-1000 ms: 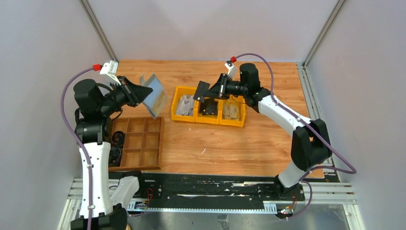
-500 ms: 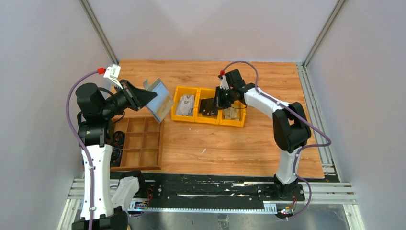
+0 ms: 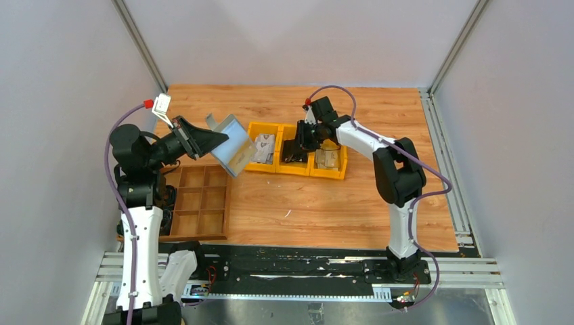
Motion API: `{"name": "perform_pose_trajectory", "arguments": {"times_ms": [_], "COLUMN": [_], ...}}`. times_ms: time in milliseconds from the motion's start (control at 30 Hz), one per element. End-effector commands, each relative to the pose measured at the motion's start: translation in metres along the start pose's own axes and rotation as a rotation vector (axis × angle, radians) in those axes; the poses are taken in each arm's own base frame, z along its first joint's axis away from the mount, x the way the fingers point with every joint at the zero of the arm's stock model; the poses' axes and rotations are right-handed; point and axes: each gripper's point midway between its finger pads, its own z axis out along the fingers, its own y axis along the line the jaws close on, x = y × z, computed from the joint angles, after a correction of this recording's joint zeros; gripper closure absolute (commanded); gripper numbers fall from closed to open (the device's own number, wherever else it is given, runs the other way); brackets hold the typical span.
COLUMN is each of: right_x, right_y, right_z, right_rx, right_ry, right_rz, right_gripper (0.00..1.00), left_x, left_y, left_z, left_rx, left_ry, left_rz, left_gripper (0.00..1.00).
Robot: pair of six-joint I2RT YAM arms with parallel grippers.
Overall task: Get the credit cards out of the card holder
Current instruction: Place the credit card in the storage box, then remove the credit card from the card holder.
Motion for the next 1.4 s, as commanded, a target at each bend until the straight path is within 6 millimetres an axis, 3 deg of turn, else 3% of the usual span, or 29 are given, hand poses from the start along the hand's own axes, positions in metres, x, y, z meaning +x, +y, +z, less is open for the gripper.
{"name": "perform_pose_trajectory", "arguments": {"times_ms": [0, 167, 267, 333, 467, 567, 633, 767, 933, 1033, 1233, 1367], "right_x": [-0.005, -0.012, -0.020, -0.023, -0.016, 0.017, 0.039, 0.066, 0.082, 0.089, 0.081, 0.083], "right_y": [0.011, 0.022, 0.052, 0.082, 0.167, 0.225, 0.247, 0.272, 0.296, 0.307, 0.305, 0.305], "right_z": [-0.011, -0.045, -0.081, -0.107, -0.164, -0.209, -0.225, -0.232, -0.231, -0.220, -0.187, -0.186], "right_rx": [0.017, 0.041, -0.010, -0.113, -0.506, -0.822, -0.929, -1.001, -1.040, -1.016, -0.863, -0.856], "right_ry": [-0.053, -0.129, -0.195, -0.226, -0.248, -0.181, -0.138, -0.097, -0.088, -0.078, -0.097, -0.099], "right_rz": [-0.029, -0.070, -0.152, -0.232, -0.445, -0.629, -0.725, -0.842, -0.917, -0.959, -1.004, -1.021], "right_gripper": [0.65, 0.42, 0.35, 0.27, 0.23, 0.22, 0.22, 0.21, 0.19, 0.19, 0.24, 0.30], "left_x": [-0.005, -0.006, -0.003, 0.001, 0.011, 0.021, 0.029, 0.046, 0.052, 0.054, 0.055, 0.057], "left_y": [-0.034, -0.042, -0.045, -0.045, -0.043, -0.045, -0.042, -0.029, -0.033, -0.037, -0.046, -0.052], "left_z": [-0.002, -0.005, -0.007, -0.009, -0.011, -0.015, -0.018, -0.023, -0.028, -0.029, -0.033, -0.035], "left_rx": [0.166, 0.183, 0.190, 0.191, 0.197, 0.237, 0.228, 0.165, 0.178, 0.195, 0.230, 0.251], "left_ry": [0.011, 0.022, 0.020, 0.027, 0.059, 0.096, 0.118, 0.202, 0.208, 0.215, 0.224, 0.229], "left_rz": [-0.126, -0.112, -0.075, -0.052, 0.003, 0.087, 0.113, 0.197, 0.234, 0.232, 0.232, 0.238], "left_gripper": [1.00, 1.00, 1.00, 1.00, 1.00, 1.00, 1.00, 1.00, 1.00, 1.00, 1.00, 1.00]}}
